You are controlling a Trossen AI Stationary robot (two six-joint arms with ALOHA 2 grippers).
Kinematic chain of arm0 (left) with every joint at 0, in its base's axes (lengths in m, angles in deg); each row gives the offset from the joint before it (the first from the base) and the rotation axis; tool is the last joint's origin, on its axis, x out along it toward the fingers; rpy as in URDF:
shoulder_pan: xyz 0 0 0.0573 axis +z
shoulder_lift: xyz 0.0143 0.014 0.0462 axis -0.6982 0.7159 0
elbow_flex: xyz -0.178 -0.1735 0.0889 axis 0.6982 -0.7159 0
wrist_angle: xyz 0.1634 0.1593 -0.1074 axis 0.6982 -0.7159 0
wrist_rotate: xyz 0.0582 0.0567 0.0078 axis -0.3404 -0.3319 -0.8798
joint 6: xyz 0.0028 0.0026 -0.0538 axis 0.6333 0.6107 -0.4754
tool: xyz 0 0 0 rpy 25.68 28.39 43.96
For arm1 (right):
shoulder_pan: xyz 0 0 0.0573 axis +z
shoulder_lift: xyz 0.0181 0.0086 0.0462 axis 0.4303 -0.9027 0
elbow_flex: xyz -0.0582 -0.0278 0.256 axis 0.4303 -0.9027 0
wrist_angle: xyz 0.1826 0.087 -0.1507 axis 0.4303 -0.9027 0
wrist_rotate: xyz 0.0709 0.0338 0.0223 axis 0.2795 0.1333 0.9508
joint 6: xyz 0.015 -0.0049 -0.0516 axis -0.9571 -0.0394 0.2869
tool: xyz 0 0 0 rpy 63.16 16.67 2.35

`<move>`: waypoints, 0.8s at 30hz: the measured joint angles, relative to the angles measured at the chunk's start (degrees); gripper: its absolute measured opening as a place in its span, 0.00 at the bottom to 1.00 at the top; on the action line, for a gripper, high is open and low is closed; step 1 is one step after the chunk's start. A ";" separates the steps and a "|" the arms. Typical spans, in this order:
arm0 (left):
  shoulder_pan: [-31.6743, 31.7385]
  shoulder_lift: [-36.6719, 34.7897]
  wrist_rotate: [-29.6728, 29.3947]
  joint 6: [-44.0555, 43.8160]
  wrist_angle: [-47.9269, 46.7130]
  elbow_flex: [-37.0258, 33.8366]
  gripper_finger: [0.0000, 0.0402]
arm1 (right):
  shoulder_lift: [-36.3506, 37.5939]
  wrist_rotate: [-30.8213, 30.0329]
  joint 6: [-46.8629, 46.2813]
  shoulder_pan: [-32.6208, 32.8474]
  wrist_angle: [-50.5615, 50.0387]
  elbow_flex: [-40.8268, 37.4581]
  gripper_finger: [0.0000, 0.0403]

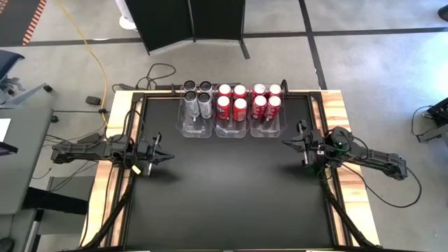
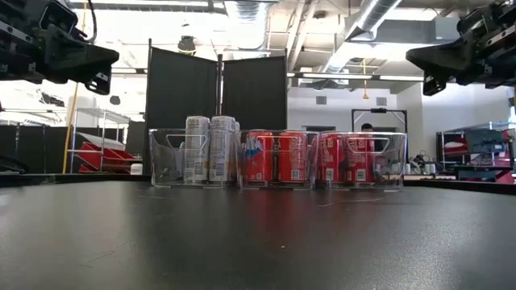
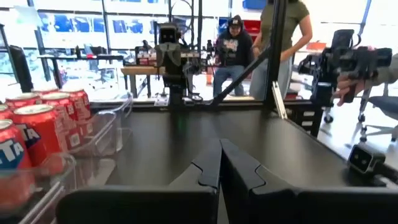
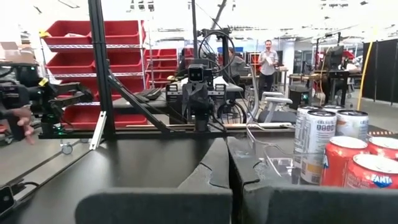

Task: Sort soda cans
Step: Return to Home Position

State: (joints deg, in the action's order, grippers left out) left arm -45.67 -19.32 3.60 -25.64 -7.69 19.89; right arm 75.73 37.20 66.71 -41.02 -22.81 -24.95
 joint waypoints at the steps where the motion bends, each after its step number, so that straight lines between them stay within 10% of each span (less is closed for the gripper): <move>1: 0.00 -0.08 0.00 0.23 -0.08 -0.03 0.00 | 0.01 0.00 -0.03 0.08 -0.06 -0.01 0.00; 24: 0.11 -0.12 -0.11 -0.86 -0.39 -0.17 0.00 | -0.01 -0.02 -5.70 0.07 -5.81 -0.04 0.03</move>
State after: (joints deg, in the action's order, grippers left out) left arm -45.56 -19.44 3.49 -26.50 -8.08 19.73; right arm 75.72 37.18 61.00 -40.95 -28.63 -24.99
